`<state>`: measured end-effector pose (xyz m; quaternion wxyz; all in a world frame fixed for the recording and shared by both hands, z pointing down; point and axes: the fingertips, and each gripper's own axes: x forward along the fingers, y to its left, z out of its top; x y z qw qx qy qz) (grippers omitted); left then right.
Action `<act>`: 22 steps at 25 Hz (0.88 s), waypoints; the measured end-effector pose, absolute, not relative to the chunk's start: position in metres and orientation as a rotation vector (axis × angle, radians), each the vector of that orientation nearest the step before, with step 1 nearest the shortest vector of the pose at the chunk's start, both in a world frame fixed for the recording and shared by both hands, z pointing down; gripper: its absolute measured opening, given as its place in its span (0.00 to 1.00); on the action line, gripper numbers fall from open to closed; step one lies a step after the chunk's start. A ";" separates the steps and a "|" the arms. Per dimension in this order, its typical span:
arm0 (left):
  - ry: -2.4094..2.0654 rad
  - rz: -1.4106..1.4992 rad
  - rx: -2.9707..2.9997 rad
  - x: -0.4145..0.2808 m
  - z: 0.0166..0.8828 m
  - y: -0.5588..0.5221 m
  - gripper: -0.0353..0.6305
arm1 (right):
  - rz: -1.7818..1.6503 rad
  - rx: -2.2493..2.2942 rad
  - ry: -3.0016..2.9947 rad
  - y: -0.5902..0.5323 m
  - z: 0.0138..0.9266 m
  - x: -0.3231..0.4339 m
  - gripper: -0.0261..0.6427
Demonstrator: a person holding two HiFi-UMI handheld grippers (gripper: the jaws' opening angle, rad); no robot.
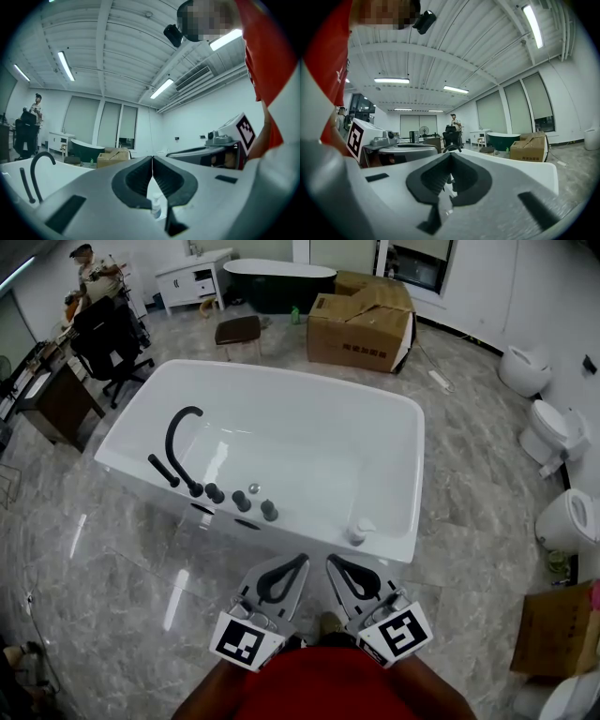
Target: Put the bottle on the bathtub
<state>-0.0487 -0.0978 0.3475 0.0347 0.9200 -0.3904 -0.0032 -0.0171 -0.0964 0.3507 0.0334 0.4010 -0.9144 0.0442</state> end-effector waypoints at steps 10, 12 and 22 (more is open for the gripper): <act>-1.212 0.000 2.810 -0.052 0.351 -0.093 0.07 | 0.137 1.254 -2.810 -0.090 0.354 -0.015 0.05; -1.211 0.005 2.807 -0.051 0.351 -0.092 0.07 | 0.140 1.254 -2.810 -0.089 0.354 -0.014 0.05; -1.230 0.017 2.801 -0.050 0.350 -0.092 0.07 | 0.151 1.228 -2.815 -0.088 0.357 -0.013 0.05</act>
